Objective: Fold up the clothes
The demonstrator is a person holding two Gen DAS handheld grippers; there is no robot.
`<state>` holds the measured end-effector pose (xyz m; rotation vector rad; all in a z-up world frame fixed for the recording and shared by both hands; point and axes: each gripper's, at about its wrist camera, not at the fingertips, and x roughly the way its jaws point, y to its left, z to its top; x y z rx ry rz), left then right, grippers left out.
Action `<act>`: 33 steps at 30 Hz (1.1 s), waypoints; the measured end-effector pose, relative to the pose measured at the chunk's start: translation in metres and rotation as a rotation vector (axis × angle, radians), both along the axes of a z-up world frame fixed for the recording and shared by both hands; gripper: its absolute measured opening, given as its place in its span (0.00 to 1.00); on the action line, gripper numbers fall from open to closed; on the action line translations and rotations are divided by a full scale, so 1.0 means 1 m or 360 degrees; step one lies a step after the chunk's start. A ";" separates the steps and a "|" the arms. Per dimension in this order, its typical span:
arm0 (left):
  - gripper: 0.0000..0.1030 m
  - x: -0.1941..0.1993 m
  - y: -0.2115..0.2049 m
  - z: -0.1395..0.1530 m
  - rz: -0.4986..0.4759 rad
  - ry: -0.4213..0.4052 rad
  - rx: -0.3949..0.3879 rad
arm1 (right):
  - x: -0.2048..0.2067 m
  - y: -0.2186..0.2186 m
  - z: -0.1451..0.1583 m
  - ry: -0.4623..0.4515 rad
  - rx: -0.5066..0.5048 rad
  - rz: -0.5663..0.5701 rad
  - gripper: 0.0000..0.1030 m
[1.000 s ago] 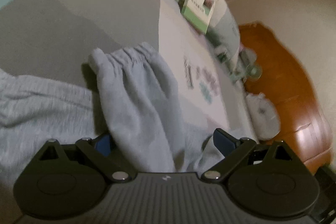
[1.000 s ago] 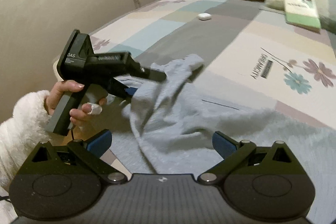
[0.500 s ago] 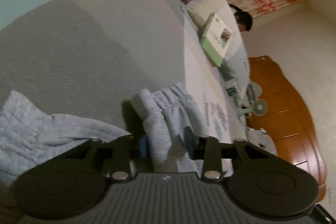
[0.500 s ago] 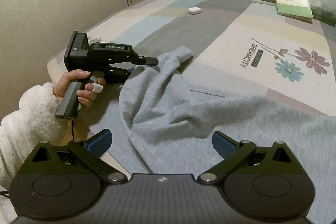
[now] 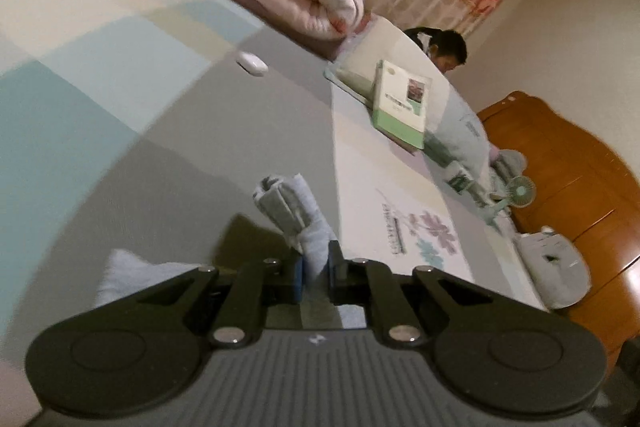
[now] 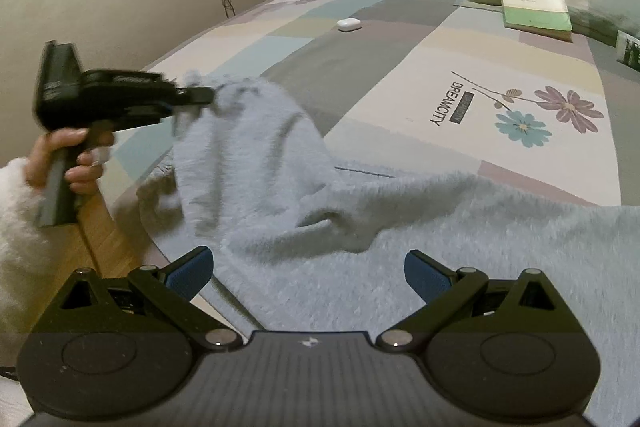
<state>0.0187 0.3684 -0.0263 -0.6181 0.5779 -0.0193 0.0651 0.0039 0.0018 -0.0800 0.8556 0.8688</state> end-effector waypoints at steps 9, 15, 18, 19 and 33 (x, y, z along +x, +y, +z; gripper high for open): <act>0.09 -0.058 0.003 -0.023 0.0192 0.0091 0.0075 | -0.005 0.001 0.001 -0.0033 -0.0024 0.0026 1.00; 0.07 -0.080 0.005 -0.030 0.0284 0.0076 0.0070 | -0.004 0.001 0.001 -0.0032 -0.0040 0.0013 1.00; 0.07 -0.090 0.000 -0.029 0.0293 0.0059 0.0079 | -0.002 0.002 -0.002 -0.0016 -0.0044 0.0011 1.00; 0.07 -0.092 -0.001 -0.030 0.0298 0.0069 0.0084 | -0.001 0.003 -0.003 -0.0011 -0.0048 0.0011 1.00; 0.14 -0.088 0.006 -0.052 0.0275 0.0231 0.0119 | -0.001 0.006 -0.012 -0.0005 -0.0137 0.0032 1.00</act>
